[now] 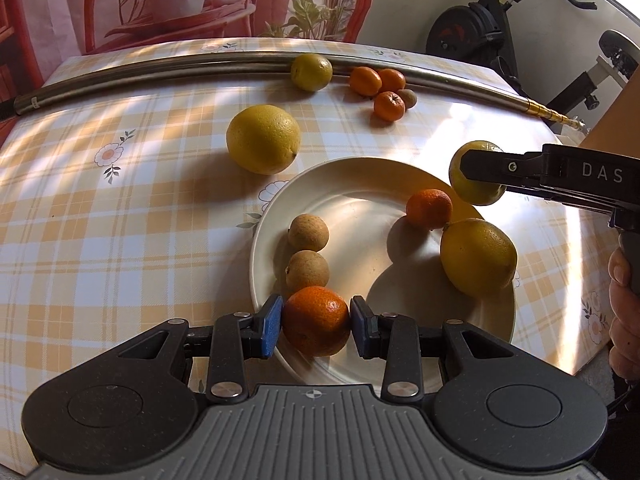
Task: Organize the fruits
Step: 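Lower the orange into the white plate and open the left tool while the right tool carries the apple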
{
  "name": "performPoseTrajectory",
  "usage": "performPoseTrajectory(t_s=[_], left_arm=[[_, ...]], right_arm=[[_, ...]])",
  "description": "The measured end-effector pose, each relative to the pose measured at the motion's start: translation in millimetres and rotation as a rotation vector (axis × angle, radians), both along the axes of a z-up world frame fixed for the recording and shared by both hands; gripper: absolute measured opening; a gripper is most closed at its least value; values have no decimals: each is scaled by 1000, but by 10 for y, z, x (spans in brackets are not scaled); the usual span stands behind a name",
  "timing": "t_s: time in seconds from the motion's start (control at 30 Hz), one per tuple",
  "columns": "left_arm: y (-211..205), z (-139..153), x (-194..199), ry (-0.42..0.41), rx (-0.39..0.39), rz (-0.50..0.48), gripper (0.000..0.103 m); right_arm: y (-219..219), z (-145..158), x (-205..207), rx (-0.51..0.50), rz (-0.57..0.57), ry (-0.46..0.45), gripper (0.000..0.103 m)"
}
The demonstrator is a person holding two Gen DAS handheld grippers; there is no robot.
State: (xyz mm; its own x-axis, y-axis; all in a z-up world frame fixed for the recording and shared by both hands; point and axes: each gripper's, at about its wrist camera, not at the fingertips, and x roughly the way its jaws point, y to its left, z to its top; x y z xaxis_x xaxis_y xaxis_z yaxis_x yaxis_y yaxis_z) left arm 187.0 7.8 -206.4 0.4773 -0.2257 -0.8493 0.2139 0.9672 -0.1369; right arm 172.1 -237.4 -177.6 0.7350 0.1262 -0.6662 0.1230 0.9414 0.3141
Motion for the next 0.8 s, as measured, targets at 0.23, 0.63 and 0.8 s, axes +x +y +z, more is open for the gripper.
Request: performPoseTrajectory(t_s=[0.23,0.63,0.8], left_arm=[[-142,-15,43,-84,115,-62,38],[-61,-79,160,-147,34,-76,39],[-37,-124,159,-189,-3,-86,39]], right_arm=[[-56,18,-1,-13,-27,4,44],[46,32,218,-103,16,29,44],[262,-29,394,-162,78,65,44]])
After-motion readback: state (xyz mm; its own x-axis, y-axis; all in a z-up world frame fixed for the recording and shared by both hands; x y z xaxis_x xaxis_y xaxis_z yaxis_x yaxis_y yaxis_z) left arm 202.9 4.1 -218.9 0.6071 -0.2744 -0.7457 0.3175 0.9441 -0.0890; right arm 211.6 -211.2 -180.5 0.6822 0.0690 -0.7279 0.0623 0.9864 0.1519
